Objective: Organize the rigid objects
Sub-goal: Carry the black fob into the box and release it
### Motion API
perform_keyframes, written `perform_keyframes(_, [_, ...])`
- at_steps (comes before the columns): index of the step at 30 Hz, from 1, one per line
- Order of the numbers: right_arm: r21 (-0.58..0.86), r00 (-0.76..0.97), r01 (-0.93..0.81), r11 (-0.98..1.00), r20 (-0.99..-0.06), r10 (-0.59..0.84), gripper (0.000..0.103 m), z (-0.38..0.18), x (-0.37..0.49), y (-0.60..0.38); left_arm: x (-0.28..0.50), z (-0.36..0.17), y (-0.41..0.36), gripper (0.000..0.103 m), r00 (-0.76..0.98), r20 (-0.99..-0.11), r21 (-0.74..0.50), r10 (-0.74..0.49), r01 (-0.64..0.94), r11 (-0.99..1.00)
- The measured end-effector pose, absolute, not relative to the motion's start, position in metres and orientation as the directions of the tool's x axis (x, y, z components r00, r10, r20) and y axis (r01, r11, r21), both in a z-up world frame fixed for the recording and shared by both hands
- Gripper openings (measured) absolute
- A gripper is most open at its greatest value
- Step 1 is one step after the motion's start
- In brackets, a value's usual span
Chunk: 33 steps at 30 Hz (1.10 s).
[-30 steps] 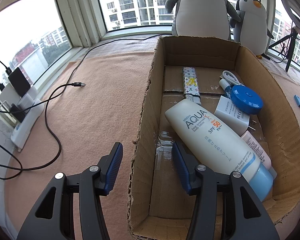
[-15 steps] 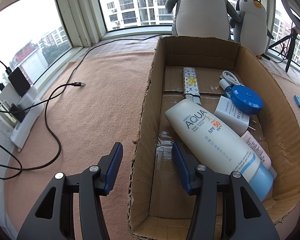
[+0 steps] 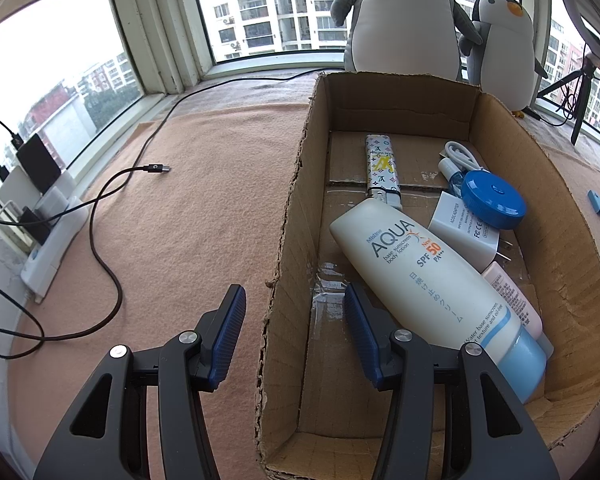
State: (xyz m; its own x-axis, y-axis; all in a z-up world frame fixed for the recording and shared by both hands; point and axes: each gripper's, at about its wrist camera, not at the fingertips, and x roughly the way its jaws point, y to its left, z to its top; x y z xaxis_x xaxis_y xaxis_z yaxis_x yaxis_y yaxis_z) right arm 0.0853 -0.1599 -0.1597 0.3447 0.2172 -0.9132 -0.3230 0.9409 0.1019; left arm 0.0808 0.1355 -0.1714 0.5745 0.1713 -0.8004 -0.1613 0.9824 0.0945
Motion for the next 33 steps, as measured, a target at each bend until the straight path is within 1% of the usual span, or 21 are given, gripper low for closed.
perform_keyframes(7, [0.102,0.423,-0.342,0.934,-0.871,0.250,0.015,-0.125,0.085,-0.152,0.081,-0.171,0.136,0.051,0.575,-0.800,0.094,0.171,-0.161,0.982])
perform_keyframes(17, [0.120,0.481,-0.422,0.899,-0.811,0.334,0.015,-0.087,0.101,-0.106,0.081,-0.171,0.136,0.051,0.574,-0.801,0.094,0.171,-0.162,0.982])
perform_keyframes(24, [0.128,0.482,-0.484,0.865,-0.786,0.386,0.015,-0.082,0.113,-0.060,0.081,-0.171,0.136,0.051,0.574,-0.800,0.094,0.171,-0.161,0.982])
perform_keyframes(33, [0.127,0.447,-0.550,0.825,-0.790,0.420,0.015,-0.091,0.126,-0.009,0.081,-0.171,0.136,0.051,0.574,-0.801,0.094,0.171,-0.162,0.982])
